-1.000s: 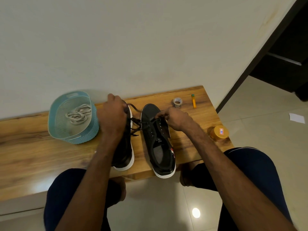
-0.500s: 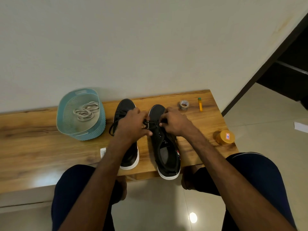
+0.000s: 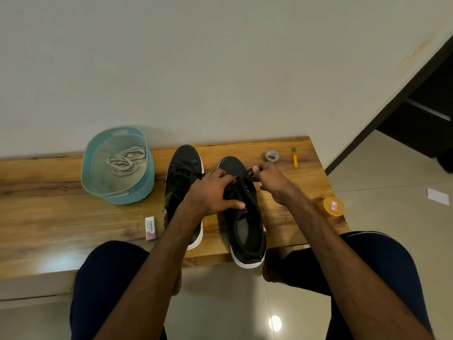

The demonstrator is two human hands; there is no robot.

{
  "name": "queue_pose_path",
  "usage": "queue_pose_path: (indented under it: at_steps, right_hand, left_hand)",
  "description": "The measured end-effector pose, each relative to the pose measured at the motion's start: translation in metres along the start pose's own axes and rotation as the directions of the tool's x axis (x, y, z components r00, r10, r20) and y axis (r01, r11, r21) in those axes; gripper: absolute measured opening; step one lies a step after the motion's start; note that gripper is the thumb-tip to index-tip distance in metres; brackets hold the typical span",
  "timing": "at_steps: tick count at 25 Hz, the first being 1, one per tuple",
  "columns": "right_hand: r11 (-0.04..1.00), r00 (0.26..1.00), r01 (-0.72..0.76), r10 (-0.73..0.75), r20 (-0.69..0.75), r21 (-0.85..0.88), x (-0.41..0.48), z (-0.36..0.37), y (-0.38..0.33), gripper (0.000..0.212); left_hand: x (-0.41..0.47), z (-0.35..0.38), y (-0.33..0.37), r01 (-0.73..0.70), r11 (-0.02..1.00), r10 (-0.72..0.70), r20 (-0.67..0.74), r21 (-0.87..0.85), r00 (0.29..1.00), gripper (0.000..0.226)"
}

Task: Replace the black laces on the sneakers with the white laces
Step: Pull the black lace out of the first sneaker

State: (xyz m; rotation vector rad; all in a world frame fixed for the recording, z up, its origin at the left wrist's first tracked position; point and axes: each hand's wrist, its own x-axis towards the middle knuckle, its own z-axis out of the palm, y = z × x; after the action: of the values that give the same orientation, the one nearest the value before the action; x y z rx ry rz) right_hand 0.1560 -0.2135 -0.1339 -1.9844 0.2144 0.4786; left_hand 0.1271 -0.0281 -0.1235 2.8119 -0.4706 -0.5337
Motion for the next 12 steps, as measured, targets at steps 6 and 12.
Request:
queue_pose_path:
  at_steps: [6,12]
  right_hand:
    - [0.755,0.923,0.382,-0.346,0.171,-0.534,-0.002,0.007,-0.002,0.019]
    - [0.948,0.946,0.281,-0.3,-0.122,-0.148,-0.007,-0.006,-0.01,0.01]
  left_hand:
    - [0.002,-0.003,-0.015,-0.008,0.996,0.009,0.019,-0.084,1.0,0.087]
    - [-0.001,-0.003,-0.013,-0.001,1.0,0.001,-0.015,0.017,1.0,0.085]
